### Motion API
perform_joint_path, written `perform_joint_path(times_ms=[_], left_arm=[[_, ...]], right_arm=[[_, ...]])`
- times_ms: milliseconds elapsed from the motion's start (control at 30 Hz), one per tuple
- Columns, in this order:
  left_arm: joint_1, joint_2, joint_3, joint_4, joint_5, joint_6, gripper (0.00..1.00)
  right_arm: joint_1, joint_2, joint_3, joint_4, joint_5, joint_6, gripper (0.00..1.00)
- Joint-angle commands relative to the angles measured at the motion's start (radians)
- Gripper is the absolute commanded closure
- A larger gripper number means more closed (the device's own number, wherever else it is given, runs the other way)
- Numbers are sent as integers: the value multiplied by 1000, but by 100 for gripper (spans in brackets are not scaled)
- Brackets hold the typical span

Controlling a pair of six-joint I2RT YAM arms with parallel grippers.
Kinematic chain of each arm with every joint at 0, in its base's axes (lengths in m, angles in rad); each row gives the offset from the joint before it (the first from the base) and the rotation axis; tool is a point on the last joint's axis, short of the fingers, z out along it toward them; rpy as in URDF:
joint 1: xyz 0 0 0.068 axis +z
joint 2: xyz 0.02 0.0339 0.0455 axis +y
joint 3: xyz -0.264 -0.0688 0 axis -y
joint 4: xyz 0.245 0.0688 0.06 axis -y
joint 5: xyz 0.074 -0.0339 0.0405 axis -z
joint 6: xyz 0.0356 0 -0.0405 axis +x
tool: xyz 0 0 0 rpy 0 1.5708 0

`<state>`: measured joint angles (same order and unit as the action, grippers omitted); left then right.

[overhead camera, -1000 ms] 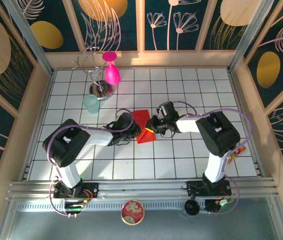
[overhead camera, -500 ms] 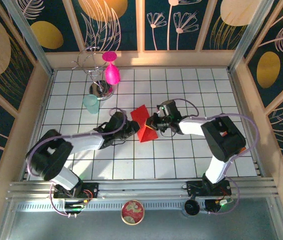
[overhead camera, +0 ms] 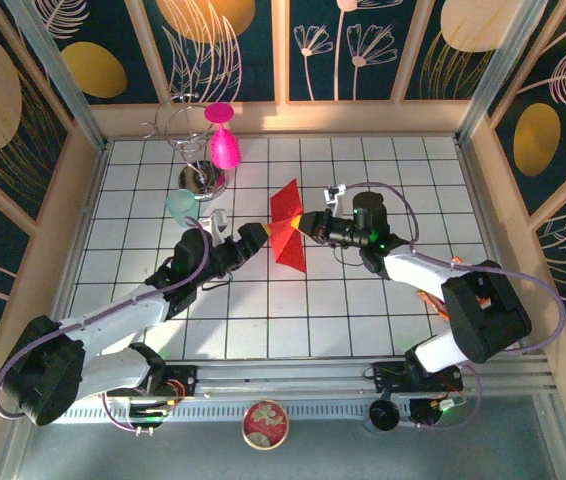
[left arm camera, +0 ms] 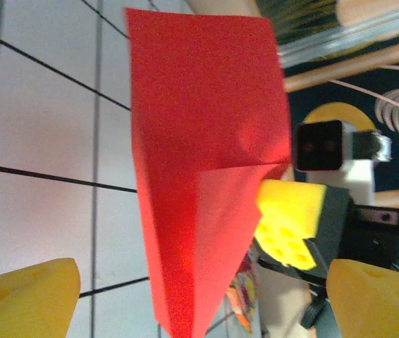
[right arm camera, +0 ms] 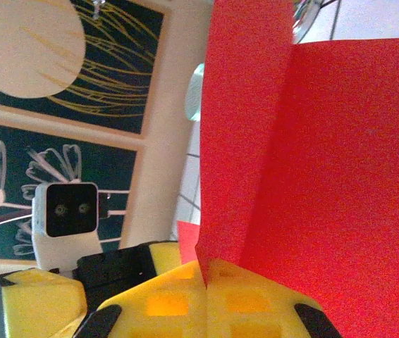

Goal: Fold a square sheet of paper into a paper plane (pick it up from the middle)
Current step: Turn over the paper at the center of the table.

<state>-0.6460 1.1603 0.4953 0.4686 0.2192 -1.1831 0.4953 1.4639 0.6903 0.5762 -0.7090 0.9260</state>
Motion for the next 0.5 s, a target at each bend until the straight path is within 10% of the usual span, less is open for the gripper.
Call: perform_joint_path(times_ms=[0, 467], left_arm=[[-1, 16, 0, 113, 98, -18, 9], [-21, 133, 26, 274, 178, -46, 28]], right_arm=[[2, -26, -24, 151, -91, 76, 100], [2, -13, -39, 213, -130, 127, 99]])
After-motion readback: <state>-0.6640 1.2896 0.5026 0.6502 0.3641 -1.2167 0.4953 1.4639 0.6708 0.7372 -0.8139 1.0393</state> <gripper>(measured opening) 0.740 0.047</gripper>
